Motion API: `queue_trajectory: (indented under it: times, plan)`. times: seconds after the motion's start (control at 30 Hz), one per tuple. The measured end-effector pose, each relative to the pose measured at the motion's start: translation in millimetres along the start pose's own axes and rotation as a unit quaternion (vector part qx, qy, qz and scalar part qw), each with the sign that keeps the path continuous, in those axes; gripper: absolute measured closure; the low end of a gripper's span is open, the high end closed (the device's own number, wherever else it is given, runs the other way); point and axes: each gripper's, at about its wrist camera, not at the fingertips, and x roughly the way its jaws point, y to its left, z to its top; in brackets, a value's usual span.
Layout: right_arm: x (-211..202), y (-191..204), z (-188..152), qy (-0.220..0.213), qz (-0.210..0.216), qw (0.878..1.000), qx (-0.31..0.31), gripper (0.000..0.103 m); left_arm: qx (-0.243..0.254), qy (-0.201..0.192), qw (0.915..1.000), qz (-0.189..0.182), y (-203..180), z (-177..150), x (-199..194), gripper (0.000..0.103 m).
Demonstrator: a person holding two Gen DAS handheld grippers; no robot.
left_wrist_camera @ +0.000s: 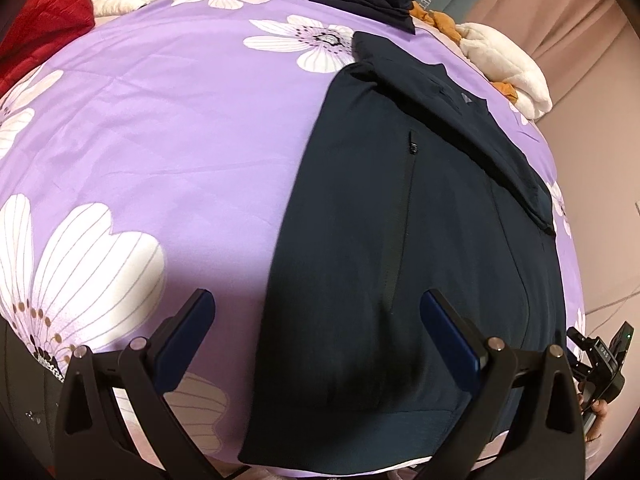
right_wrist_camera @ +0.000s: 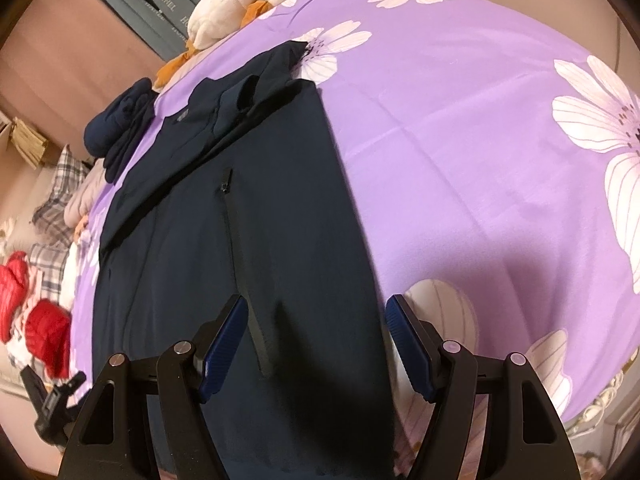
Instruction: Fold large clothes
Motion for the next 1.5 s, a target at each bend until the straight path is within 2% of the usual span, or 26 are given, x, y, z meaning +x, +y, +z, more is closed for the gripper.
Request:
queue_trajectory:
  times: [0.4, 0.6, 0.8, 1.2, 1.5]
  plan:
    - [4, 2, -2, 0.021, 0.018, 1.000, -0.014, 0.032, -0.020, 0.008, 0.9997, -0.014, 6, 0, 3, 0.001]
    - [3, -2, -5, 0.030, 0.036, 0.999, -0.009, 0.032, -0.022, 0.015, 0.9989, -0.038, 7, -2, 4, 0.001]
    - [4, -1, -6, 0.032, 0.046, 0.998, -0.002, 0.031, -0.028, 0.016, 0.9985, -0.045, 8, -1, 5, 0.001]
    - [9, 9, -6, 0.041, 0.069, 0.997, -0.007, 0.030, -0.023, 0.022, 0.9969, -0.072, 2, -5, 6, 0.001]
    - [12, 20, -7, 0.049, 0.080, 0.995, -0.021, 0.030, 0.000, 0.034, 0.9960, -0.082, -8, -7, 12, 0.001]
